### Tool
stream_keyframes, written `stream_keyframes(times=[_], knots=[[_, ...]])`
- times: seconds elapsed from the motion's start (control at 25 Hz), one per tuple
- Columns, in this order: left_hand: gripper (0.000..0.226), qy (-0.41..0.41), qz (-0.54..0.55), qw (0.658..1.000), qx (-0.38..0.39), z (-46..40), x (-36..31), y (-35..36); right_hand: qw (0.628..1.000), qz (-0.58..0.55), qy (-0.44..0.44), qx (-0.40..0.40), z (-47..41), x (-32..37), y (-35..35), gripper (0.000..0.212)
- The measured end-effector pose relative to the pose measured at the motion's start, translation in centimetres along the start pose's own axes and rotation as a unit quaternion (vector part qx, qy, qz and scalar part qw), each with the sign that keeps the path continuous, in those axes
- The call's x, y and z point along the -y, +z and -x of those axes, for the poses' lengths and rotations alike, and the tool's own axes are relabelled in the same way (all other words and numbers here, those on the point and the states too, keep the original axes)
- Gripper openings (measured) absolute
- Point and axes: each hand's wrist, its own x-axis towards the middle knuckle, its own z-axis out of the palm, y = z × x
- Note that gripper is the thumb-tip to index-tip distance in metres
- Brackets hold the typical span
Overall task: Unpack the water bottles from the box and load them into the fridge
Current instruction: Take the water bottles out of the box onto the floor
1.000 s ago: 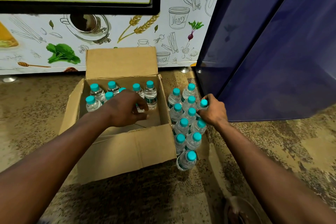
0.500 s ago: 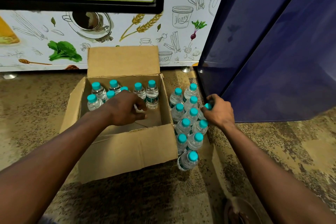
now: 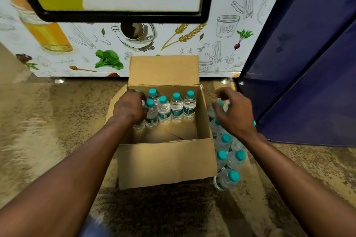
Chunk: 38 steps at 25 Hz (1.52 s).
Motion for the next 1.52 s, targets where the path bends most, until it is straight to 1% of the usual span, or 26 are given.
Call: stream_keyframes(times=[0.08, 0.16, 0.24, 0.32, 0.44, 0.52, 0.6, 0.64, 0.68, 0.72, 0.84, 0.96, 1.08, 1.2, 1.32, 1.44, 1.52], knots=[[0.050, -0.006, -0.025, 0.999, 0.027, 0.1, 0.5, 0.3, 0.998, 0.007, -0.038, 0.053, -0.8, 1.9, 2.7, 0.031], [0.054, -0.014, -0.058, 0.997, 0.050, 0.5, 0.9, 0.6, 0.989, 0.013, -0.067, 0.129, -1.5, 3.8, 5.3, 0.038], [0.056, -0.010, -0.081, 0.996, 0.044, 0.7, 1.2, 0.7, 0.978, 0.021, -0.088, 0.190, -2.0, 5.3, 7.3, 0.044], [0.056, -0.005, -0.078, 0.996, 0.036, 0.4, 1.5, 0.5, 0.970, 0.016, -0.085, 0.225, -2.1, 6.9, 8.9, 0.050], [0.048, -0.014, -0.054, 0.997, 0.045, 0.1, 2.0, 0.3, 0.963, 0.005, -0.093, 0.254, -2.8, 9.4, 11.5, 0.062], [0.044, -0.004, -0.065, 0.997, 0.046, 0.5, 2.5, 0.6, 0.944, 0.058, -0.121, 0.302, -3.5, 10.7, 13.3, 0.076], [0.039, 0.013, -0.079, 0.995, 0.054, 1.1, 2.8, 0.8, 0.910, 0.137, -0.145, 0.364, -3.7, 11.3, 14.7, 0.088], [0.037, 0.026, -0.090, 0.994, 0.060, 1.4, 2.7, 0.8, 0.896, 0.166, -0.153, 0.383, -3.7, 11.2, 15.2, 0.089], [0.036, 0.039, -0.102, 0.992, 0.063, 1.7, 2.6, 0.8, 0.889, 0.183, -0.156, 0.390, -3.5, 11.2, 15.4, 0.088], [0.034, 0.048, -0.112, 0.991, 0.064, 1.9, 2.7, 0.7, 0.890, 0.190, -0.158, 0.382, -3.1, 11.3, 15.7, 0.082], [0.033, 0.056, -0.101, 0.991, 0.062, 2.1, 3.4, 0.4, 0.918, 0.158, -0.153, 0.329, -2.3, 11.5, 15.8, 0.054], [0.037, 0.041, -0.057, 0.995, 0.076, 1.8, 4.0, 0.3, 0.940, 0.103, -0.116, 0.303, -1.9, 11.0, 15.4, 0.046], [0.037, 0.039, -0.020, 0.997, 0.071, 1.5, 4.2, 0.2, 0.947, 0.097, -0.104, 0.287, -1.9, 10.4, 14.7, 0.036], [0.044, 0.051, -0.036, 0.996, 0.063, 1.4, 3.7, -0.1, 0.952, 0.116, -0.104, 0.262, -1.9, 10.0, 13.4, 0.035], [0.041, 0.059, -0.066, 0.993, 0.073, 1.7, 3.4, 0.2, 0.960, 0.104, -0.110, 0.237, -1.9, 9.2, 11.4, 0.036], [0.038, 0.058, -0.076, 0.991, 0.093, 1.8, 3.3, 0.8, 0.965, 0.084, -0.118, 0.218, -2.1, 8.3, 9.4, 0.033], [0.037, 0.053, -0.085, 0.991, 0.092, 1.6, 3.1, 0.8, 0.968, 0.072, -0.122, 0.208, -2.4, 7.6, 8.3, 0.033]])
